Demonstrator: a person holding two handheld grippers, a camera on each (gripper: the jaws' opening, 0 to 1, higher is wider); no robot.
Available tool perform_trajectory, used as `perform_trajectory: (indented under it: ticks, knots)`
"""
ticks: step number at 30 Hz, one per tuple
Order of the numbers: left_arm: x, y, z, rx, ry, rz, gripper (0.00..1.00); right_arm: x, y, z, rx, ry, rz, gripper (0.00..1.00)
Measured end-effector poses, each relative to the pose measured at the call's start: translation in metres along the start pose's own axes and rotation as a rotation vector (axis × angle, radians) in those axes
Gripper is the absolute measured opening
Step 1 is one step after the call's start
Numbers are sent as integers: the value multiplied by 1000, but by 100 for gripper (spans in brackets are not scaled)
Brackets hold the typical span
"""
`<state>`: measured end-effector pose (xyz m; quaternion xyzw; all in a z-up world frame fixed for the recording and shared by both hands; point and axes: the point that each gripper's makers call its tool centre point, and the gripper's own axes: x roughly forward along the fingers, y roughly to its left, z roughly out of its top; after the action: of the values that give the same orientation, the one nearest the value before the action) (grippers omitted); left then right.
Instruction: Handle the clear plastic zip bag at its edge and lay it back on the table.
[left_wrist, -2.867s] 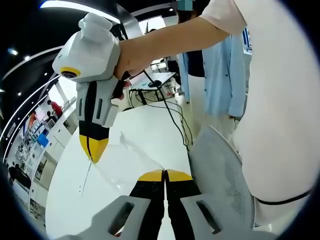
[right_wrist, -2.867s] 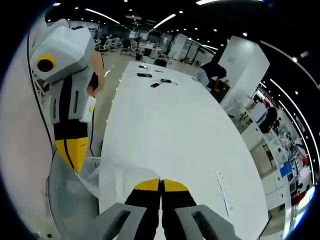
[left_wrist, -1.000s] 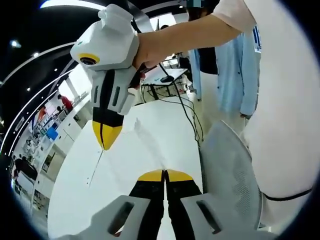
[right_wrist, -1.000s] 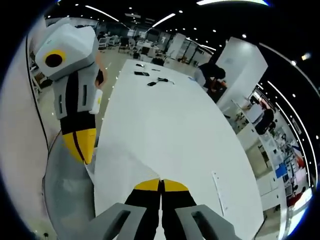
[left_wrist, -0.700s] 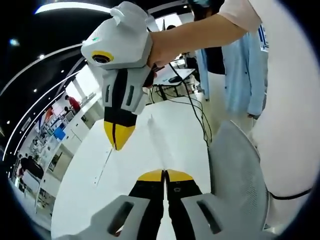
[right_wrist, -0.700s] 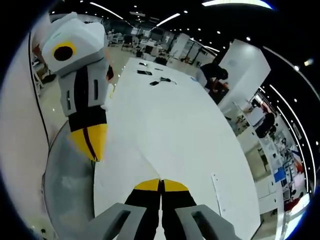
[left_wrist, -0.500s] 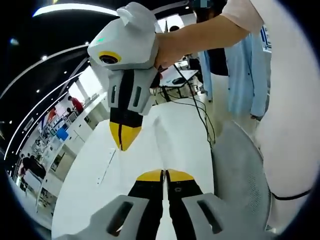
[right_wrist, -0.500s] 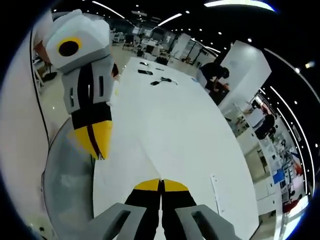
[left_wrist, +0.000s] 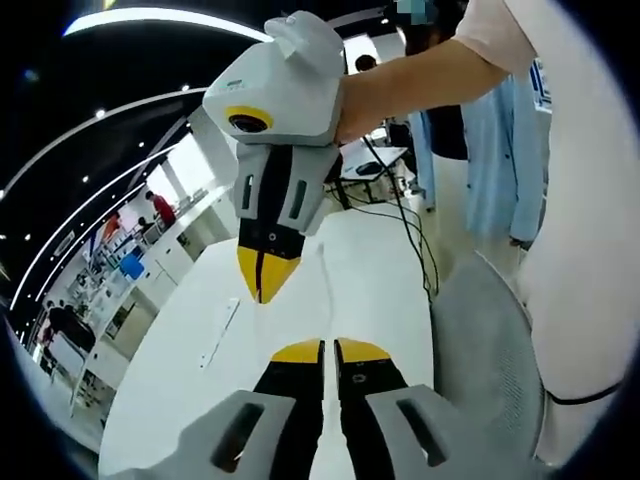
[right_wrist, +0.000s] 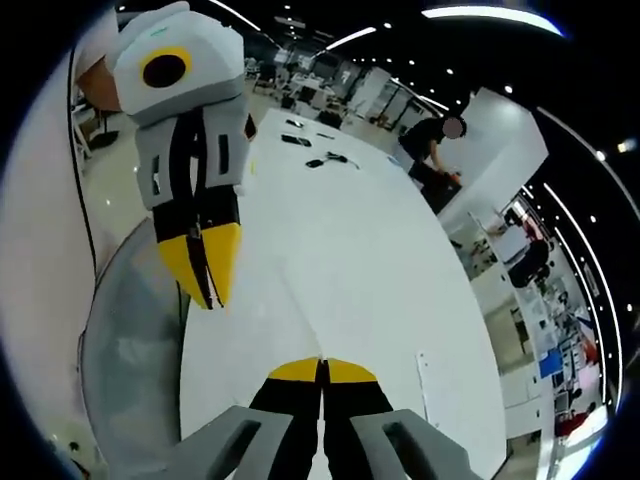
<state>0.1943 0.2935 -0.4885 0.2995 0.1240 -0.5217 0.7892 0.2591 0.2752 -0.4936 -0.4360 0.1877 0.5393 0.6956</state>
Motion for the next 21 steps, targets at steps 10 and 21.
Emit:
perform_trajectory:
  ticks: [10,21]
  knots:
    - [-7,-1,-9,-103,-31,28,4,2,-4,-5,2,8,-2,0]
    - [-11,4,-27,-262,-61,78,15,5,-15,-8,-13,22,-29,0]
